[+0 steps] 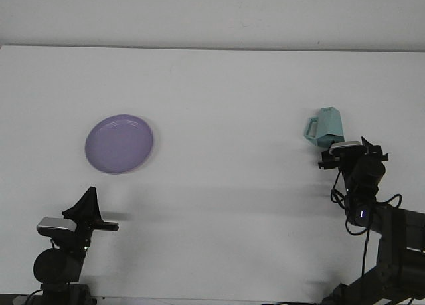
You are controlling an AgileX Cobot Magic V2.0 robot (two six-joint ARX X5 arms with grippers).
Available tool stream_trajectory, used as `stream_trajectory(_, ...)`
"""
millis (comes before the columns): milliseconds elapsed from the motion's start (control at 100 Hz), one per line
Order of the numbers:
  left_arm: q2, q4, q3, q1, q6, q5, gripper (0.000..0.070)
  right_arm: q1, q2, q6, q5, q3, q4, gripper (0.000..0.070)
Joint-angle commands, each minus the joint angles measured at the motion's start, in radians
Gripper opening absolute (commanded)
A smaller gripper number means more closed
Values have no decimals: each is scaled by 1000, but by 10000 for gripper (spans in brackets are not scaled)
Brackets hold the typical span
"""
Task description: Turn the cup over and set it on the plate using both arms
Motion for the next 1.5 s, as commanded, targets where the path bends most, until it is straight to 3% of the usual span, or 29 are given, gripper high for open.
stream_trajectory(0,-1,11,-19,-1,0,-2,12,-7,54,-9,-4,46,15,547)
stream_trajectory(400,-1,10,-19,-1,0,-2,12,-19,215,-25,-81,220,11,544)
stream_trajectory(480,-1,10,-19,-1,1,-2,12,-19,223,-29,-101,229,9,509)
stream_trajectory(560,-1,10,-19,-1,1,-2,12,-19,224,-32,-108,229,7,419)
stream_trajectory(740,-1,10,-19,-1,1,-2,12,-19,224,-31,-108,229,7,83)
stream_trajectory(800,-1,10,-19,-1,1,-2,12,-19,224,-31,-111,229,7,9)
stream_trajectory(930,-1,11,-19,-1,1,-2,12,-19,220,-12,-112,229,17,7)
stream_trajectory(1150,-1,11,-19,-1,0,-2,12,-18,129,84,-137,229,-61,7)
stream_trajectory(1490,-1,10,-19,-1,-9,-2,12,33,-274,284,-136,229,-536,7)
